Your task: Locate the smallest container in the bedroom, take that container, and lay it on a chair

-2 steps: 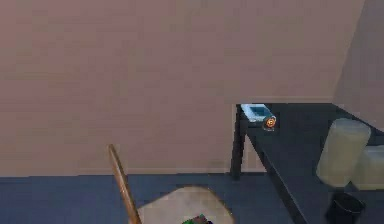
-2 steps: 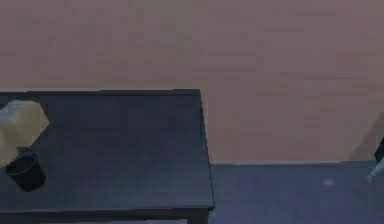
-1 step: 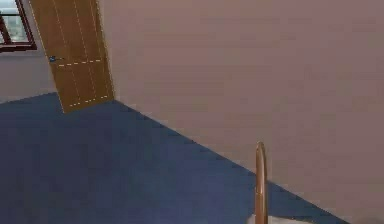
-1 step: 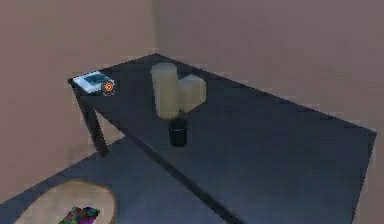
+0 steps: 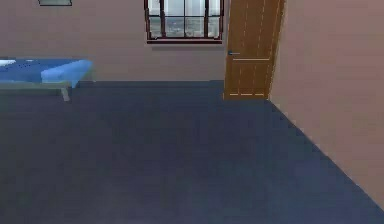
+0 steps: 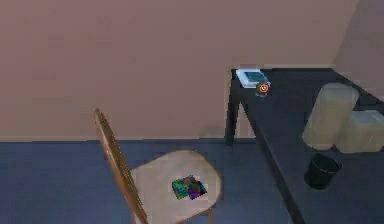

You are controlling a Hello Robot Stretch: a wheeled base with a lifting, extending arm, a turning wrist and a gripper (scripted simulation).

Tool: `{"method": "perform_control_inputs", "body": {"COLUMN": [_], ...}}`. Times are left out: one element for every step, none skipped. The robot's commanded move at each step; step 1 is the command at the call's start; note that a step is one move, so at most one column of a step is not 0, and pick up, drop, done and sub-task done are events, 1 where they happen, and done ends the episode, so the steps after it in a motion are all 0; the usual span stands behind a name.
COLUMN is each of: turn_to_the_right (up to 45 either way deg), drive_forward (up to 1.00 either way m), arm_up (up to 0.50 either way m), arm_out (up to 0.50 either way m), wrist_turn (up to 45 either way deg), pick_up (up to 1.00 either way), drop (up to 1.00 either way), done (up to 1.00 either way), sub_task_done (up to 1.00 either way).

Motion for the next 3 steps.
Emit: {"method": "perform_control_inputs", "body": {"turn_to_the_right": [-39.0,0.0,-45.0], "drive_forward": [0.00,0.10,0.00], "arm_up": [0.00,0.00,0.00], "arm_out": [0.00,0.00,0.00], "wrist_turn": [0.0,0.0,0.0], "pick_up": [0.00,0.00,0.00], "drop": [0.00,0.00,0.00], "done": [0.00,0.00,0.00], "sub_task_done": [0.00,0.00,0.00]}}
